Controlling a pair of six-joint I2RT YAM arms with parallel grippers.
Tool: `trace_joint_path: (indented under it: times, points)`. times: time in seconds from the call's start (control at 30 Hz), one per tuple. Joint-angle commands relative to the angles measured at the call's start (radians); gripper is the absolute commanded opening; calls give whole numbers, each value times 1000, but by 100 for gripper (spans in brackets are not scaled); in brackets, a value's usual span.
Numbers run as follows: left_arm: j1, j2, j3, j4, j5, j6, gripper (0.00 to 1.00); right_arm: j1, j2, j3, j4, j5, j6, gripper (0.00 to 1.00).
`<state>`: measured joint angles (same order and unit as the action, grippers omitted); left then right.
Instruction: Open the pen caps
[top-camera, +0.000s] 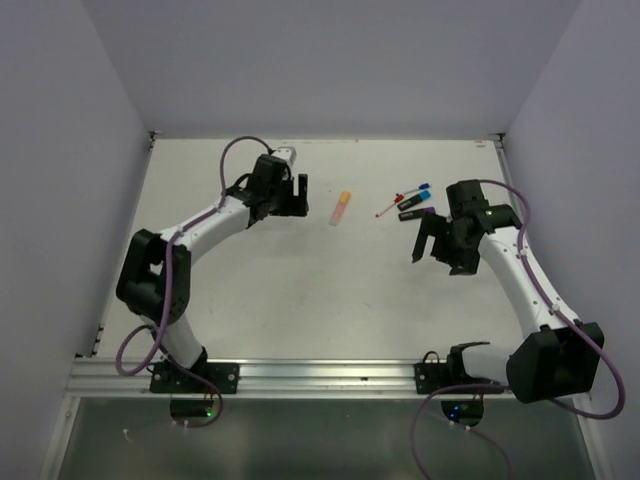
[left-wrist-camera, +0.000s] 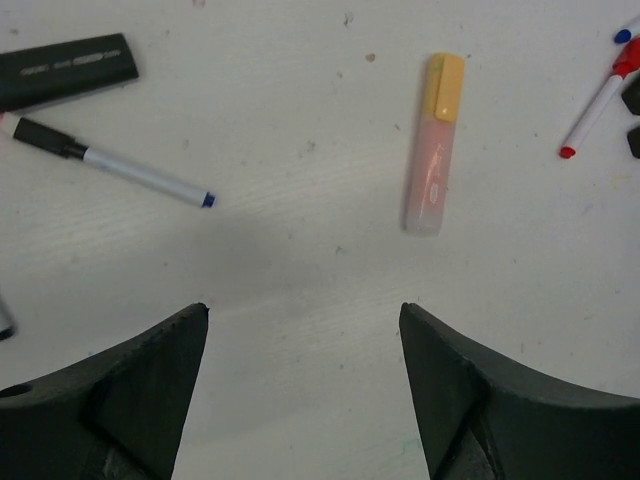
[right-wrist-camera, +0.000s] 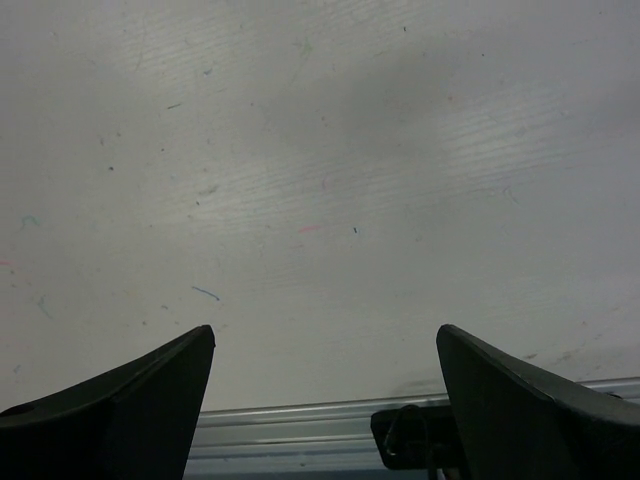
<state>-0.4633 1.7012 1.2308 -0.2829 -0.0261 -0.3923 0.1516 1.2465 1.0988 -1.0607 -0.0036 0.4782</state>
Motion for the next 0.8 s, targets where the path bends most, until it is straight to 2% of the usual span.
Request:
trace_joint_path:
  times: [0.0, 0.13, 0.37, 0.5, 0.6, 0.77]
  points:
    - [-49, 122, 153, 37, 31, 56, 81, 5, 10, 55, 15, -32, -23, 99]
    - [-75, 253, 315, 31, -3, 56, 81, 6, 19, 68, 18, -41, -18, 99]
    - [-149, 451, 499, -21, -81, 93, 80, 5, 31, 81, 21, -33, -20, 99]
    - [-173, 479, 490, -10, -135, 89, 79, 5, 24, 84, 19, -22, -24, 99]
    - [-181, 494, 484, 7, -124, 89, 77, 5, 19, 79, 24, -21, -29, 99]
    - [-196, 520, 480, -4, -143, 93, 70, 5, 22, 73, 30, -21, -29, 99]
